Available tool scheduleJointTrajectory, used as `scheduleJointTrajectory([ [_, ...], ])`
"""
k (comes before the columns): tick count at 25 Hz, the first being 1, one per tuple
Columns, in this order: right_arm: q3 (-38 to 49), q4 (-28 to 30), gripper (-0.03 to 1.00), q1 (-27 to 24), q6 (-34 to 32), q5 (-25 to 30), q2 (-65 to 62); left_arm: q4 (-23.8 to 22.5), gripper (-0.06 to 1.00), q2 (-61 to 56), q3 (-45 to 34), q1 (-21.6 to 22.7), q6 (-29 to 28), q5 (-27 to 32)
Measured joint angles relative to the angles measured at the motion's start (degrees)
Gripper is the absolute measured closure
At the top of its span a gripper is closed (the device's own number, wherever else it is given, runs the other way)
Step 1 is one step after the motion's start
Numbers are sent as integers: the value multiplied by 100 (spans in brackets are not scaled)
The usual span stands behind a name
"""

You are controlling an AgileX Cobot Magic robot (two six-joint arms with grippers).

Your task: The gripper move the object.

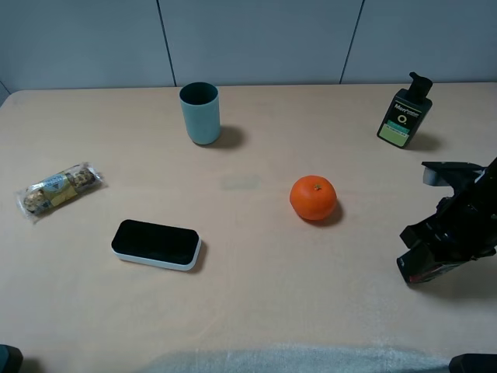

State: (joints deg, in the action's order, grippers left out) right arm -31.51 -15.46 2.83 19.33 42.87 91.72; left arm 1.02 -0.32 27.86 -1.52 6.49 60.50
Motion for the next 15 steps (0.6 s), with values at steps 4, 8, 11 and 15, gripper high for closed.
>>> scheduleJointTrajectory([
  [4,-464,19,61,0,0,129,2,0,23,0,0,0,0,0],
  [8,-958,25,61,0,0,330,6,0,23,0,0,0,0,0],
  [11,-1318,26,61,0,0,522,6,0,23,0,0,0,0,0],
  [15,-1808,37,61,0,0,791,6,0,23,0,0,0,0,0],
])
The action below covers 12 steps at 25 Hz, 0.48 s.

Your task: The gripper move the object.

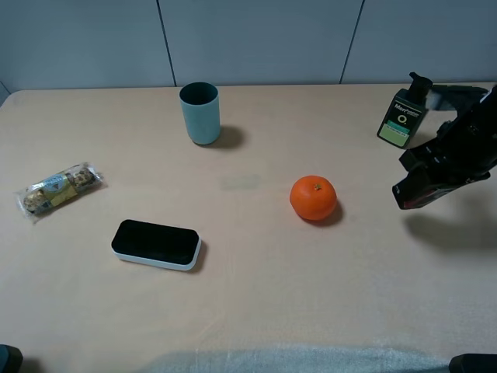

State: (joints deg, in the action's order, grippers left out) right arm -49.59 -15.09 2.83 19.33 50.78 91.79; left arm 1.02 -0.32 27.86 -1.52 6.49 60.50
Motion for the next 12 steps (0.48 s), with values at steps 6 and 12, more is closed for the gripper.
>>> scheduleJointTrajectory([
  [6,-695,30,61,0,0,341,2,0,23,0,0,0,0,0],
  [12,-1182,209,61,165,0,537,17,0,23,0,0,0,0,0],
])
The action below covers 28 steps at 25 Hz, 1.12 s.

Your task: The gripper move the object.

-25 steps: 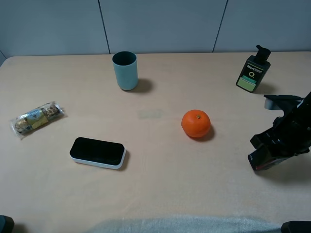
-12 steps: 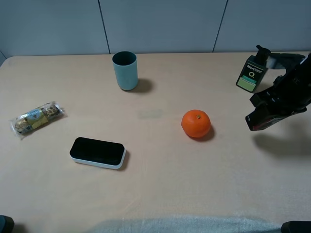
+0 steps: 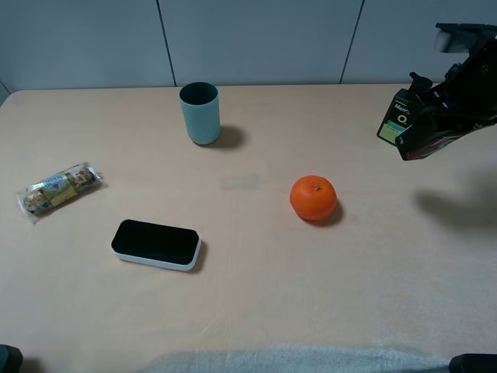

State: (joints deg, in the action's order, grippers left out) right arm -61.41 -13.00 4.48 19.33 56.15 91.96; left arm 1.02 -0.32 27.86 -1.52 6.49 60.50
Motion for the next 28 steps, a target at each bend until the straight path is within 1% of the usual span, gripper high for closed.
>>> scheduleJointTrajectory([
  [6,-780,121,61,674,-117,300,409,0,23,0,0,0,0,0],
  [11,-1403,121,61,1291,-172,417,950,0,23,0,0,0,0,0],
  [15,-1897,132,61,1672,-194,502,1369,0,23,0,0,0,0,0],
  [21,-2654,163,61,2079,-194,708,2006,0,23,0,0,0,0,0],
  [28,-3532,362,61,2450,-194,932,2685,0,23,0,0,0,0,0],
])
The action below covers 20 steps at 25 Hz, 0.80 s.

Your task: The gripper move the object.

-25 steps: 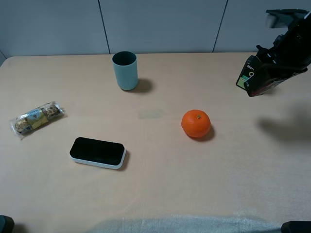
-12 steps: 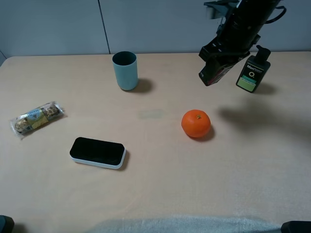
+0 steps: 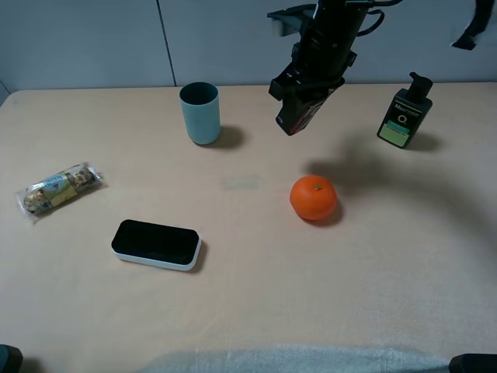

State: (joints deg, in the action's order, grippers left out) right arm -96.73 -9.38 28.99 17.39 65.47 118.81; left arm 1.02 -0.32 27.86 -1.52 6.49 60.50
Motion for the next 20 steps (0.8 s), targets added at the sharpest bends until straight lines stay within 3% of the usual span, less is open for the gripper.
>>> scheduleJointTrajectory([
  [7,-714,380,61,305,0,350,625,0,23,0,0,0,0,0],
  [20,-1473,399,61,585,183,261,1386,0,23,0,0,0,0,0],
])
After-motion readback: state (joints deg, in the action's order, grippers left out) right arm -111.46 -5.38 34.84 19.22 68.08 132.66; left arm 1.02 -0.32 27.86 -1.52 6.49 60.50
